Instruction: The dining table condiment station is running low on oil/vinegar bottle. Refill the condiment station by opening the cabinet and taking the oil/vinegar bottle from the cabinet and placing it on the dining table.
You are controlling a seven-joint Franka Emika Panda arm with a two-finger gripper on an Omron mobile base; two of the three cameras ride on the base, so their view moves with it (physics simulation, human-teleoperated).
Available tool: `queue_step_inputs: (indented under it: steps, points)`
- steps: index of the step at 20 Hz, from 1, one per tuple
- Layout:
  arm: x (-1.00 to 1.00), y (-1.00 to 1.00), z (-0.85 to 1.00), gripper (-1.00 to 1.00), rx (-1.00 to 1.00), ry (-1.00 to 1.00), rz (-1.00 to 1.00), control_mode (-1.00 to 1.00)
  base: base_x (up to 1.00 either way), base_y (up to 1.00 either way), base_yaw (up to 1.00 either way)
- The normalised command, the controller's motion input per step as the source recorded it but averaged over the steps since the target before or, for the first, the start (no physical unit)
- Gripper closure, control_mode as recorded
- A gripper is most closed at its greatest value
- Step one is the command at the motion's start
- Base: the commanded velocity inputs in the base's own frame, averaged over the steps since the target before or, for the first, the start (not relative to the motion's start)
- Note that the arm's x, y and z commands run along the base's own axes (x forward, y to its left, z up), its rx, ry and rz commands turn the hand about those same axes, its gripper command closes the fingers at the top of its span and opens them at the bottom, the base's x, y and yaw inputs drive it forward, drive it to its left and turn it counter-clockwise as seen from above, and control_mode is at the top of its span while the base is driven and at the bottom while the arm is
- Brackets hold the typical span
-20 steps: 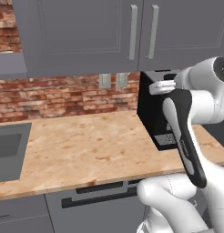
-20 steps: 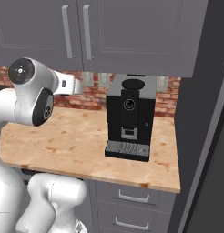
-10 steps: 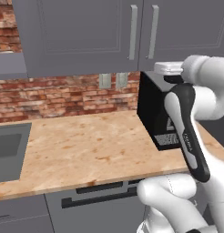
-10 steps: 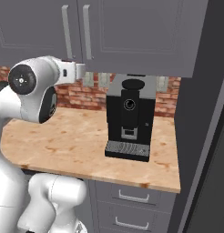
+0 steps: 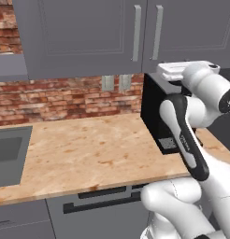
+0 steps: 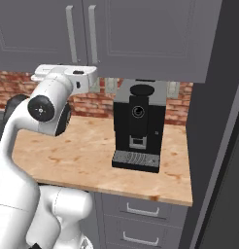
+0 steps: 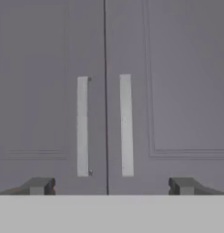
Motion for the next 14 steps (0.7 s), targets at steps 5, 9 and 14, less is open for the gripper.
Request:
queue_step_inputs:
  steps: [5, 9, 14]
  points:
    - [0.39, 0.0, 0.36, -1.0, 0.01, -0.04, 0.0, -1.0, 0.0, 0.0, 0.0]
    - [0.46, -0.12, 0.17, -1.0, 0.01, 0.0, 0.0, -1.0, 0.0, 0.0, 0.0]
    - [0.42, -0.1, 0.02, -1.0, 0.0, 0.0, 0.0, -1.0, 0.0, 0.0, 0.0]
